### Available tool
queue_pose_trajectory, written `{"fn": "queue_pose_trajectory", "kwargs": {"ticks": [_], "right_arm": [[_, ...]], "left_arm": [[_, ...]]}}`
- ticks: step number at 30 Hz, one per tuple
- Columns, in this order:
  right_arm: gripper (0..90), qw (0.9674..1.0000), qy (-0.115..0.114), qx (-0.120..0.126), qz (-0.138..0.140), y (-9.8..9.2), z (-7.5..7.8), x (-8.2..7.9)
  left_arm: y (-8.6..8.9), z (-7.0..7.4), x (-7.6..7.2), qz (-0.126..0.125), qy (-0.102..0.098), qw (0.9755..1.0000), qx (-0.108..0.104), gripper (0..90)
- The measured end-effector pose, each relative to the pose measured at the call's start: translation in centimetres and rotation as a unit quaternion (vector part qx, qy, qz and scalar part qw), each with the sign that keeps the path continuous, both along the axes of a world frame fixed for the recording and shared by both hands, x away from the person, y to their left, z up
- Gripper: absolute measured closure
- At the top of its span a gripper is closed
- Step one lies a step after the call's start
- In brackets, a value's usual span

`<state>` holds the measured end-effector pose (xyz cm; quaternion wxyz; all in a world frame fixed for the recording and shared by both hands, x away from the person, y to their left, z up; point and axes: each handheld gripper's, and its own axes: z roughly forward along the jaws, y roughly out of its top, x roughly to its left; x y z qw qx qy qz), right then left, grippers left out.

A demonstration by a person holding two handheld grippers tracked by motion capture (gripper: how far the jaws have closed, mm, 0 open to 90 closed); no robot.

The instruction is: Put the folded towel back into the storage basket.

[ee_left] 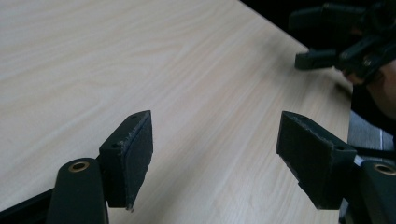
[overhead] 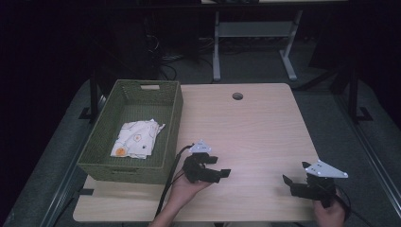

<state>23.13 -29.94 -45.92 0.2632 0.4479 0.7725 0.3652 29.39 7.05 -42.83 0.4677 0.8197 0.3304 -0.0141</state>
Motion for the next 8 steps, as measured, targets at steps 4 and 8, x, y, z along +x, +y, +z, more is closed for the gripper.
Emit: {"fn": "queue_pose_trajectory", "kwargs": {"ticks": [4,8], "right_arm": [[13.9,1.0000,-0.003,0.001,-0.001,-0.02,0.11,-0.32],[13.9,1.0000,-0.005,0.002,-0.001,-0.05,0.13,-0.55]], "left_arm": [[0.12,-0.37,-0.37,-0.005,0.002,0.9999,0.010,26.8],[0.34,-0.90,-0.66,-0.007,0.011,0.9999,0.007,26.7]]}}
